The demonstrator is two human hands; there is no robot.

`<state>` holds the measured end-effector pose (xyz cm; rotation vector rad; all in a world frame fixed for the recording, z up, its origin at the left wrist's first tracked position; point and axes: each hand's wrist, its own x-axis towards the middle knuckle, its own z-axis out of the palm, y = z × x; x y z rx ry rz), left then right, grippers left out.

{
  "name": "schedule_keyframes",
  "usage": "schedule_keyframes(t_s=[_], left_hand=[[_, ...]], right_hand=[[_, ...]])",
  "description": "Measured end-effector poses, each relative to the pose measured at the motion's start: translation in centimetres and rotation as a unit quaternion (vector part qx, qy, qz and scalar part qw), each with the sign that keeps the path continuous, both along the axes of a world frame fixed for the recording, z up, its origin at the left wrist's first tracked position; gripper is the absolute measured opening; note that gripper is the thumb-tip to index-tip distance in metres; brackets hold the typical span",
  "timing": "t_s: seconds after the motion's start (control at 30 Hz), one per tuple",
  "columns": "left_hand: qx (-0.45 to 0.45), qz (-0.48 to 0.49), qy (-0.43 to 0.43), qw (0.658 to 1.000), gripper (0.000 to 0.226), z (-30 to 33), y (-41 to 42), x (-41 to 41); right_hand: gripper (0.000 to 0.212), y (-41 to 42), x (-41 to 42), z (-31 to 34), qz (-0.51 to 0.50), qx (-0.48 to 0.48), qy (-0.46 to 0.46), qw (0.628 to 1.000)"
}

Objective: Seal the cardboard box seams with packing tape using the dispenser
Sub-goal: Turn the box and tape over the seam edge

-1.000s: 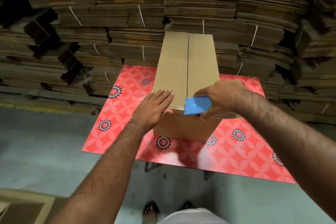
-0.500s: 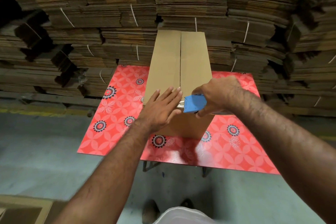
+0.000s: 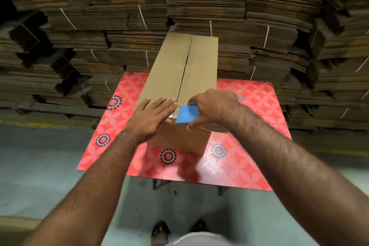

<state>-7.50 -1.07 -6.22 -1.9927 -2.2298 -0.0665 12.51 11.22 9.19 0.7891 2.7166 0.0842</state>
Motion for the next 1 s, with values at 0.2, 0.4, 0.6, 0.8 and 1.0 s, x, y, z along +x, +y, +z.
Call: schedule_keyframes(t_s=[0.2,0.4,0.6,0.8,1.0], left_hand=[[0.006,0.045,0.008,0.999,0.057,0.1,-1.0,-0.3],[0.024,0.047,-0.013,0.999,0.059,0.0,-1.0,-0.2],[0.062,0.039,-0.023,0.997,0.060,0.3,-1.1,1.0],[0.085,0.120,-0.041,0.988,0.058,-1.0,-0.3,2.0],[0.061,0.028,-0.013,0.998,0.059,-0.9,2.7,5.0]], right_hand=[[0.077,-1.0,-1.5,-0.2,0.001,0.023,-0.003,1.000],[0.080,1.3,2.2,-0.1,-0.015,0.050,-0.029,0.998],[0.084,1.8,1.5,-0.4,-0.010,0.047,-0.037,0.998],[0.087,2.6,1.2,-0.6,-0.031,0.003,-0.044,0.999],[0.085,2.9,0.4,-0.4,-0.026,0.003,-0.057,0.998]])
